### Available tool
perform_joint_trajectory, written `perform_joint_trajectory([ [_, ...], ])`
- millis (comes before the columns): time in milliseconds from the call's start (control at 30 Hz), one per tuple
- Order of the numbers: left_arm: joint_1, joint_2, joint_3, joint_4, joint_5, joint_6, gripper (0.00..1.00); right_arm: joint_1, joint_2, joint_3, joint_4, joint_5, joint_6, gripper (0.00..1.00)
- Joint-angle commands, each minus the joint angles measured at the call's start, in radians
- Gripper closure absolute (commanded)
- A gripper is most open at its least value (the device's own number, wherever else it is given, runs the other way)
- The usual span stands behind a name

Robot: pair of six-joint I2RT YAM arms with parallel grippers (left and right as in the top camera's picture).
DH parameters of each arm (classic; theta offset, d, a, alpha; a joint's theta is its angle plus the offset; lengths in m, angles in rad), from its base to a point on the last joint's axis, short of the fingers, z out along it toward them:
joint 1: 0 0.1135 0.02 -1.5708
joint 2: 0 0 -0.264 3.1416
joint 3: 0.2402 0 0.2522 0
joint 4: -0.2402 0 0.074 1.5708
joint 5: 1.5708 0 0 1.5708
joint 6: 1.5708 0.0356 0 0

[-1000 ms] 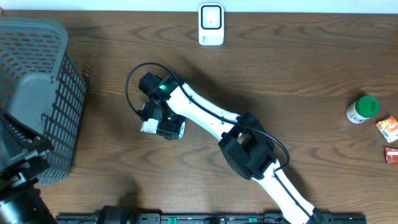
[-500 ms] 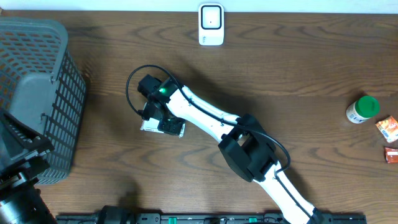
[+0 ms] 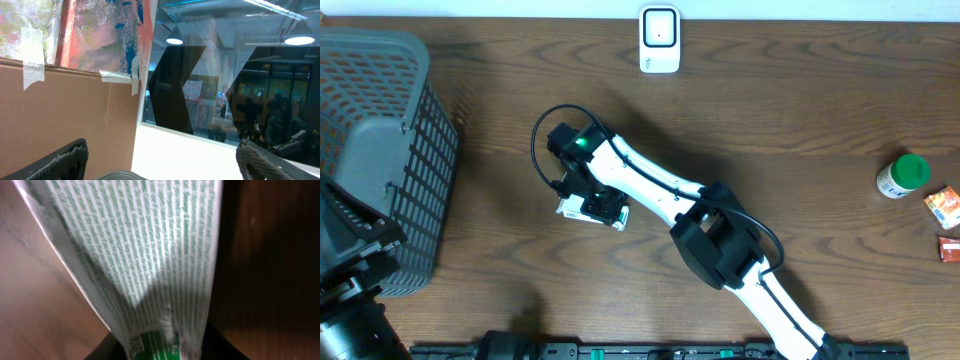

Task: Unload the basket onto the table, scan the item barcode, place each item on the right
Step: 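Grasp the white-and-green box with the right gripper and lift it, then hold the white-and-green box in front of the white scanner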

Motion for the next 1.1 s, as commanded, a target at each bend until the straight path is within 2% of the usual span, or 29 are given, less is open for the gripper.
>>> perform_joint_trajectory([
  [0,0.005,-0.003,0.012,0.004,-0.008,0.009,0.05,-0.003,0.169,-0.014,-0.068,-0.115,-0.031,0.90],
  [333,0.005,-0.003,0.012,0.004,-0.008,0.009,0.05,-0.032,0.163,0.290,-0.327,-0.365,-0.153,0.91],
  [400,0.005,-0.003,0.012,0.003,-0.008,0.009,0.05,-0.046,0.160,0.332,-0.349,-0.410,-0.151,0.93],
  [667,0.005,-0.003,0.012,0.004,-0.008,0.009,0.05,-0.127,0.073,0.343,-0.348,-0.507,-0.166,0.93],
  [1067,0.005,-0.003,0.012,0.004,-0.008,0.009,0.05,-0.291,-0.139,0.343,-0.346,-0.531,-0.127,0.92],
])
